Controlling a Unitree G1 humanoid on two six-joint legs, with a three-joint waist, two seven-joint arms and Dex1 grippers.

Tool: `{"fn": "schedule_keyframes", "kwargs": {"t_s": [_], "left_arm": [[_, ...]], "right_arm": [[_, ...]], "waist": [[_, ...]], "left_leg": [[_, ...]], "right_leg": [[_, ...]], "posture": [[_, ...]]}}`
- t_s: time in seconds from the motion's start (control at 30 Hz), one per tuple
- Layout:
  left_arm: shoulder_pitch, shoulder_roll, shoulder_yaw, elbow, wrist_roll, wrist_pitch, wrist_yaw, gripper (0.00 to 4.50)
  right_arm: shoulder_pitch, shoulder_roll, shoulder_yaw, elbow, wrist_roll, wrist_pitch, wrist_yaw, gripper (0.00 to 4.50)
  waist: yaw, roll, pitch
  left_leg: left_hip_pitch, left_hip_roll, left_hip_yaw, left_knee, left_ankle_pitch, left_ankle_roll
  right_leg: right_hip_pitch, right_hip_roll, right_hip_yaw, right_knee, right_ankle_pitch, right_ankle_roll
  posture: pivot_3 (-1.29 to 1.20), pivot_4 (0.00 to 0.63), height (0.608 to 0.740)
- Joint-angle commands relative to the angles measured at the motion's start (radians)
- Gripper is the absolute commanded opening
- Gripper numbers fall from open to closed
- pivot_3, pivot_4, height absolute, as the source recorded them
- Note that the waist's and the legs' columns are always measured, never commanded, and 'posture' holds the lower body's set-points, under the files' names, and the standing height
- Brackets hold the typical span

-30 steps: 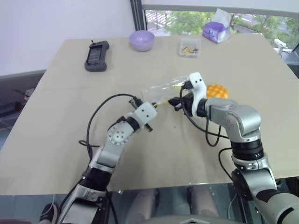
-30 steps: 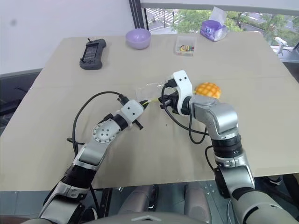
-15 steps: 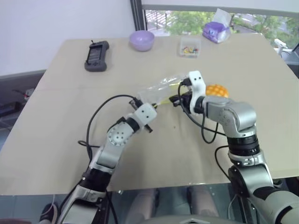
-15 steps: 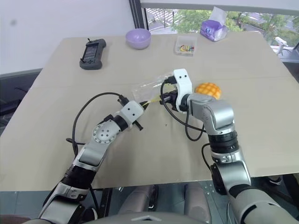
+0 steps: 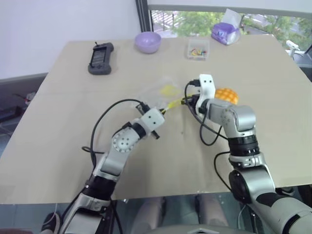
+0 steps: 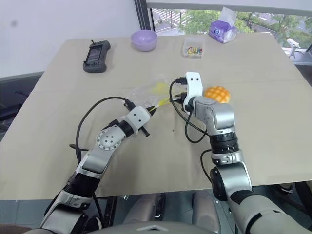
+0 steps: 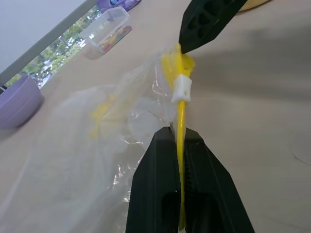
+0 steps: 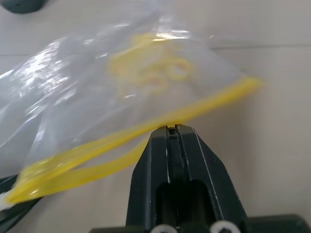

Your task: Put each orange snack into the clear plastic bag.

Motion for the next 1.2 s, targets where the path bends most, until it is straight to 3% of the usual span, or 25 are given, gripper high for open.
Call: {"fn": "schedule_keyframes", "kwargs": {"t_s": [0.03,0.43,0.7,0.8,0.87,1.07,1.2], "left_arm": [[-0.014,0.001,0.005,-0.020,-0.004,-0.023,-0.006,0.00],[-0.018,0.001,0.006,-0.012,-0.008,-0.029,-0.008,0.00],[-0.019,-0.006,0.003,-0.018,-0.020,-0.026,-0.032,0.00],[-0.018,-0.008,0.004,-0.019,-0.019,-0.027,-0.037,0.00],[-0.016,-0.008,0.005,-0.023,-0.019,-0.026,-0.042,0.00],[-0.011,-0.006,0.007,-0.033,-0.022,-0.024,-0.055,0.00],[-0.012,-0.006,0.008,-0.035,-0.026,-0.027,-0.068,0.00]], "right_arm": [[-0.015,0.038,0.001,-0.041,0.062,-0.036,0.059,0.02],[0.025,0.004,0.100,-0.117,0.105,-0.035,0.196,0.02],[0.030,-0.136,0.326,0.028,-0.125,-0.424,0.292,0.02],[0.022,-0.141,0.341,0.082,-0.152,-0.522,0.333,0.87],[0.016,-0.148,0.359,0.110,-0.179,-0.589,0.361,1.97],[0.006,-0.230,0.483,0.219,-0.394,-0.931,0.381,4.49],[-0.013,-0.249,0.511,0.323,-0.500,-1.088,0.344,4.49]], "waist": [[-0.001,0.000,0.000],[-0.013,0.000,0.000],[-0.020,0.000,0.000],[-0.023,0.000,0.000],[-0.023,0.000,0.000],[-0.020,0.000,0.000],[-0.022,0.000,0.000]], "left_leg": [[0.000,0.000,0.000,0.000,0.000,0.000],[0.000,0.000,-0.001,0.000,0.000,0.000],[0.000,-0.001,0.000,0.000,0.000,0.000],[0.000,0.000,0.000,0.000,0.000,0.000],[0.000,0.000,0.000,0.000,0.000,0.000],[0.000,-0.001,0.000,0.000,0.000,0.000],[0.001,0.000,0.000,0.000,0.000,0.000]], "right_leg": [[0.000,0.000,0.000,0.000,0.000,0.000],[0.000,0.000,0.000,0.000,0.000,0.000],[0.000,0.000,0.000,0.000,0.000,0.000],[0.000,0.000,0.000,0.000,0.000,0.000],[0.000,0.000,0.000,0.000,0.000,0.000],[0.000,0.000,0.000,-0.001,0.000,0.000],[0.000,0.001,0.000,0.000,0.000,0.000]], "posture": [[0.00,0.150,0.740],[0.00,0.150,0.740],[0.00,0.150,0.740],[0.00,0.150,0.740],[0.00,0.150,0.740],[0.00,0.150,0.740],[0.00,0.150,0.740]]}}
